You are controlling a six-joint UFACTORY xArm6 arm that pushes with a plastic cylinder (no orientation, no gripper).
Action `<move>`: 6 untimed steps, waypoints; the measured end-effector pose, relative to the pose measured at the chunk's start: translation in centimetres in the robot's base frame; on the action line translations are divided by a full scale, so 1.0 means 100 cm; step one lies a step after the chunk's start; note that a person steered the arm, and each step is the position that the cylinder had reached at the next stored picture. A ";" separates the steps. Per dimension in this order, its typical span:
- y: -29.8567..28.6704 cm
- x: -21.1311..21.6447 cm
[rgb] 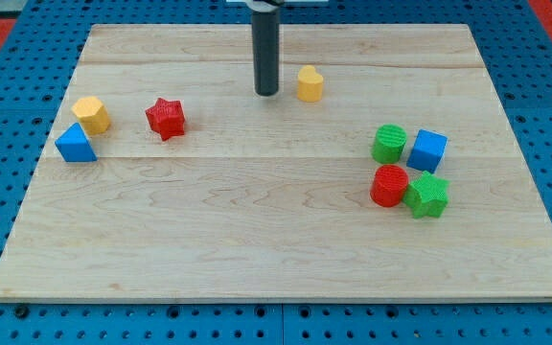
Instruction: Put the yellow heart diagonal to the red circle
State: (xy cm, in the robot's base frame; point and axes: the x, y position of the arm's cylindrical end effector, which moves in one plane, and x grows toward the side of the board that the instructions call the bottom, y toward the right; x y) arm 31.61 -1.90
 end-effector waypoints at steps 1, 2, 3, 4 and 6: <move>0.019 -0.017; 0.065 -0.048; 0.054 0.013; 0.056 0.031; 0.029 0.104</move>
